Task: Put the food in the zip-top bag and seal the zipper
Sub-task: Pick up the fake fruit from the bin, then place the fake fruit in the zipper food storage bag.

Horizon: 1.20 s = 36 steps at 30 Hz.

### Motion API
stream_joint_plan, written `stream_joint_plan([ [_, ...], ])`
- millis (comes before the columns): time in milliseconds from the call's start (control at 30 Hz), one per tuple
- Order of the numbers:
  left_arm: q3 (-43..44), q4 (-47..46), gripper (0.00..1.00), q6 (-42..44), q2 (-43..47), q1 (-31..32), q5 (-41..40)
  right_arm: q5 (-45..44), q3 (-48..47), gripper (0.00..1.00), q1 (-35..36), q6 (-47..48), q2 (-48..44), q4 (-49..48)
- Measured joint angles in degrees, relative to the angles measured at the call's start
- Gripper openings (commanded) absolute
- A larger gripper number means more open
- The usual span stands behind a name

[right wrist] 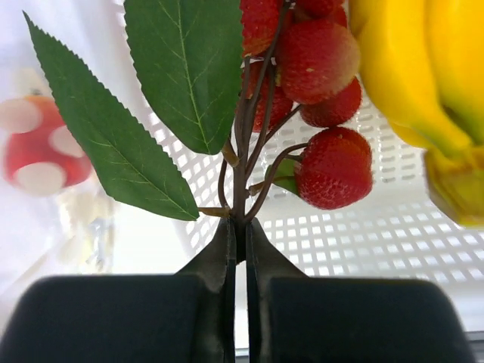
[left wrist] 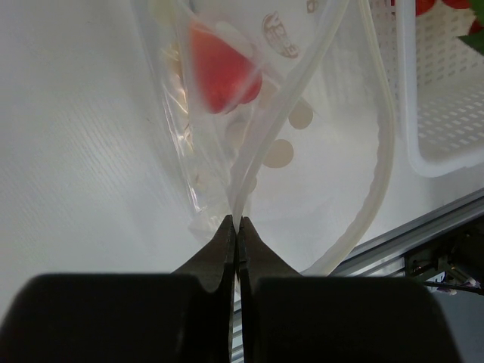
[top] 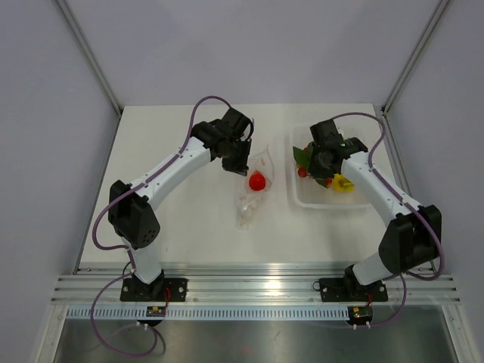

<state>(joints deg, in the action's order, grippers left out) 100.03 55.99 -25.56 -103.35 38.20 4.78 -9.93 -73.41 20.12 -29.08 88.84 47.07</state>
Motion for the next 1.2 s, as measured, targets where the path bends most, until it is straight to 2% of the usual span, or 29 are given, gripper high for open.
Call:
stream_joint_plan([
  [133, 0.0, 0.0, 0.0, 0.0, 0.0, 0.0, 0.0, -0.4, -3.7, 0.0, 0.1, 0.3, -6.7, 3.0],
  [333, 0.3, -0.2, 0.0, -0.4, -0.9, 0.0, 0.0, -1.9, -10.8, 0.0, 2.2, 0.6, -11.4, 6.8],
  [567, 0.3, -0.2, 0.0, -0.4, -1.1, 0.0, 0.0, -0.9, -16.2, 0.0, 11.4, 0.1, -13.3, 9.7],
  [900, 0.3, -0.2, 0.0, -0.9, -1.1, -0.4, 0.1, 5.0, -11.2, 0.0, 17.9, -7.4, -17.8, 3.5],
  [1200, 0.3, -0.5, 0.0, -1.5, -1.1, -1.8, 1.2, 8.1, -7.3, 0.0, 22.3, -14.6, -16.6, -4.8],
])
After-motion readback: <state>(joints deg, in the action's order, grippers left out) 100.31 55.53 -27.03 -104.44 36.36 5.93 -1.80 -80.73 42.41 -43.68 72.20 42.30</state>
